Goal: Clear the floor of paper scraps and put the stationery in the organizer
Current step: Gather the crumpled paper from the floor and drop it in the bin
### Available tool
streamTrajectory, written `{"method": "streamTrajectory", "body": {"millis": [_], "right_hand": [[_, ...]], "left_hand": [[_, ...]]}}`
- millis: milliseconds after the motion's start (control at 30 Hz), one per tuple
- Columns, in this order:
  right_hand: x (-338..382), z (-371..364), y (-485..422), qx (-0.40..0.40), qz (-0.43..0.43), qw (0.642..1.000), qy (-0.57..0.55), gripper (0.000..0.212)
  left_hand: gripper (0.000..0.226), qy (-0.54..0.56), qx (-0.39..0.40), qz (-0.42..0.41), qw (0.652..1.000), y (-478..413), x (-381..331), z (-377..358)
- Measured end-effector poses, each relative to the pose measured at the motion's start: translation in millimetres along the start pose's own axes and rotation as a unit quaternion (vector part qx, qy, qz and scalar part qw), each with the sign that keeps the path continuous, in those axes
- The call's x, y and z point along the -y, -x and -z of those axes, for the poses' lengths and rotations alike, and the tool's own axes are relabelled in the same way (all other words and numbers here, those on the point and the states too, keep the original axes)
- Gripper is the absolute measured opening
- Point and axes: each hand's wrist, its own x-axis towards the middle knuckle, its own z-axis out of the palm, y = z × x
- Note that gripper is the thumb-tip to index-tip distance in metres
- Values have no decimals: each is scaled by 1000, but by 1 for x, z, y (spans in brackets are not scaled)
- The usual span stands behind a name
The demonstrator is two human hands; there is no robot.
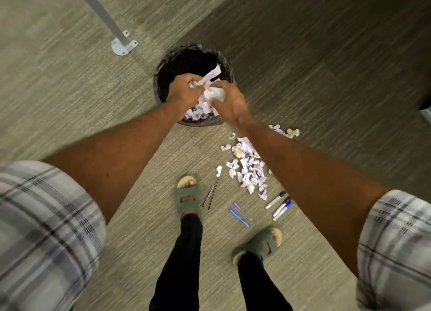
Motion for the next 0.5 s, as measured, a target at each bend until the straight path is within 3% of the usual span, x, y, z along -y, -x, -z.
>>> {"method": "streamTrajectory", "body": {"millis": [167,500], "right_hand": [[0,-9,-19,50,-80,986,-134,61],[-15,-19,-28,63,-154,956,-243,46]], "left_hand": [[43,47,12,27,998,-24,3,12],[59,81,-13,80,993,-32,22,12]]}}
